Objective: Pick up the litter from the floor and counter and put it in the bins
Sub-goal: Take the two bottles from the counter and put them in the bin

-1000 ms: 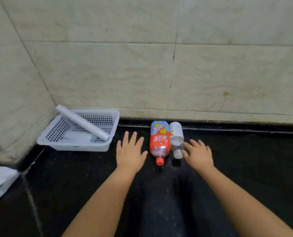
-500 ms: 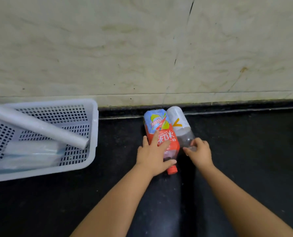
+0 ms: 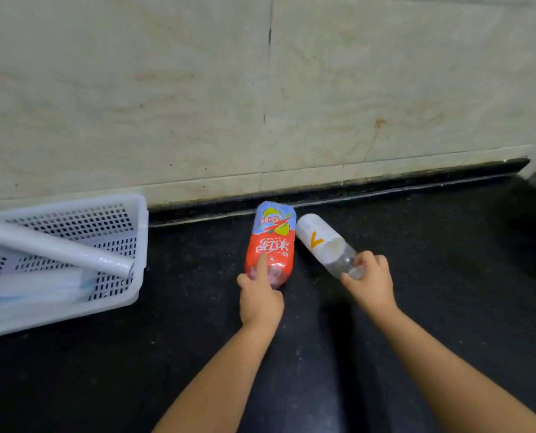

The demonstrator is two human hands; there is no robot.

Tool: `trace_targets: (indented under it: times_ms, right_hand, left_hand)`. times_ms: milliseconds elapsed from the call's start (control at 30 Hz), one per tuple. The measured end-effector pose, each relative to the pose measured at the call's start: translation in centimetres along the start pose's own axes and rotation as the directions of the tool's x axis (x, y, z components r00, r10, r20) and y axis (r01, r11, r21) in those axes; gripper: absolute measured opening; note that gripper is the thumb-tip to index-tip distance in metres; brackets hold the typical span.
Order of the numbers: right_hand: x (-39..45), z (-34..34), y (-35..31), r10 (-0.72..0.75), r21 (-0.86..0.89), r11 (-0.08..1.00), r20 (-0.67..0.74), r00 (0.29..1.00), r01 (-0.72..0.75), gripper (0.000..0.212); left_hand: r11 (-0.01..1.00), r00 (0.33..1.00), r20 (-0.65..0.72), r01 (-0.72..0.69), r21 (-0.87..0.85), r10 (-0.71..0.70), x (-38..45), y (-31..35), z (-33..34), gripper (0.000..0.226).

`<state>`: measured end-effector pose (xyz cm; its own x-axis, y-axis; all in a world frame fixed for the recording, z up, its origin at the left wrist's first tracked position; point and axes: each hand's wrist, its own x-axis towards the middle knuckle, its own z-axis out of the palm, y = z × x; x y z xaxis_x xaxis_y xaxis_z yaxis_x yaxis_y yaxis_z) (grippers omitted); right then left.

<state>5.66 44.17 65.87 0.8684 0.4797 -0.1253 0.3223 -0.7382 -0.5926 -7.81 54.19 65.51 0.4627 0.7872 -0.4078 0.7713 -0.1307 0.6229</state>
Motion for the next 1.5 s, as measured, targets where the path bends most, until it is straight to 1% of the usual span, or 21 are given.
trace_targets:
  times_ms: [100, 167, 267, 400, 500, 600, 667, 733, 833, 900, 1033, 1100, 1167, 1300, 1367, 1433, 1500]
  right_hand:
    - [-1.6, -3.9, 2.3, -0.036, 0.044, 0.998, -0.078, 0.996, 0.039, 0.031]
    - [-3.1, -7.1, 4.5, -0.061, 0.060, 0.996, -0.117, 0.991, 0.068, 0.030]
    - [-5.9, -12.6, 8.8, -0.093, 0.082, 0.991, -0.180, 0.979, 0.109, 0.034]
    - [-11.2, -21.8, 17.4, -0.063, 0.086, 0.992, -0.272, 0.960, 0.089, 0.037]
    - [-16.6, -29.8, 25.6, -0.015, 0.023, 0.999, -0.350, 0.937, 0.024, 0.038]
    - [-22.6, -38.1, 33.3, 0.070, -0.039, 0.995, -0.398, 0.915, -0.093, 0.039]
    - [-26.6, -42.9, 38.4, 0.148, -0.061, 0.980, -0.431, 0.890, -0.192, 0.040]
    - [-30.3, -46.8, 43.3, 0.236, -0.055, 0.952, -0.487, 0.841, -0.300, 0.041]
    - [-35.6, -50.8, 50.2, 0.373, -0.005, 0.889, -0.575, 0.728, -0.459, 0.041]
    - [-38.6, -52.9, 54.4, 0.442, 0.007, 0.832, -0.613, 0.655, -0.555, 0.040]
    - [-43.1, -56.3, 62.6, 0.571, -0.011, 0.681, -0.617, 0.541, -0.732, 0.040]
    - [-44.4, -58.2, 66.6, 0.631, -0.025, 0.599, -0.601, 0.490, -0.800, 0.036]
    - [-45.2, -60.5, 70.5, 0.695, -0.020, 0.509, -0.580, 0.425, -0.861, 0.034]
    - [-46.8, -64.4, 77.0, 0.810, 0.090, 0.352, -0.529, 0.255, -0.932, 0.036]
    - [-47.9, -65.7, 80.1, 0.851, 0.163, 0.280, -0.498, 0.166, -0.946, 0.040]
    - [-49.1, -66.4, 82.9, 0.898, 0.231, 0.205, -0.430, 0.089, -0.951, 0.047]
    - [-50.3, -66.4, 85.8, 0.942, 0.289, 0.121, -0.334, 0.018, -0.950, 0.048]
  left_hand:
    - [0.987, 0.985, -0.114, -0.114, 0.112, 0.127, -2.7, 2.2, 0.1, 0.044]
    - [0.951, 0.963, -0.128, -0.204, 0.231, 0.238, -4.9, 4.8, 0.5, 0.035]
    - [0.840, 0.901, -0.061, -0.374, 0.395, 0.429, -9.6, 9.8, 2.7, 0.041]
    - [0.707, 0.798, 0.028, -0.550, 0.444, 0.602, -18.5, 17.2, 9.4, 0.041]
    - [0.577, 0.689, 0.107, -0.672, 0.464, 0.716, -26.1, 23.1, 16.4, 0.031]
    - [0.441, 0.565, 0.221, -0.788, 0.429, 0.795, -34.3, 29.0, 24.2, 0.027]
    - [0.327, 0.455, 0.323, -0.866, 0.379, 0.830, -40.2, 32.3, 29.6, 0.029]
    - [0.199, 0.328, 0.409, -0.924, 0.326, 0.852, -45.7, 34.9, 34.8, 0.030]
    - [0.020, 0.148, 0.519, -0.969, 0.245, 0.842, -52.7, 37.8, 42.3, 0.028]
    - [-0.080, 0.043, 0.585, -0.980, 0.183, 0.810, -56.6, 39.4, 47.0, 0.026]
    - [-0.215, -0.102, 0.705, -0.974, 0.072, 0.702, -62.8, 42.9, 56.2, 0.027]
    - [-0.267, -0.183, 0.725, -0.964, 0.001, 0.663, -65.5, 45.1, 60.9, 0.027]
    - [-0.318, -0.262, 0.740, -0.945, -0.068, 0.620, -68.3, 47.3, 65.5, 0.027]
    - [-0.446, -0.387, 0.779, -0.881, -0.155, 0.494, -73.7, 51.0, 72.9, 0.029]
    - [-0.499, -0.433, 0.790, -0.846, -0.190, 0.433, -76.3, 52.4, 76.5, 0.029]
    - [-0.535, -0.451, 0.814, -0.818, -0.213, 0.366, -78.7, 53.0, 80.0, 0.031]
    - [-0.554, -0.449, 0.841, -0.801, -0.229, 0.302, -80.9, 53.1, 83.5, 0.032]
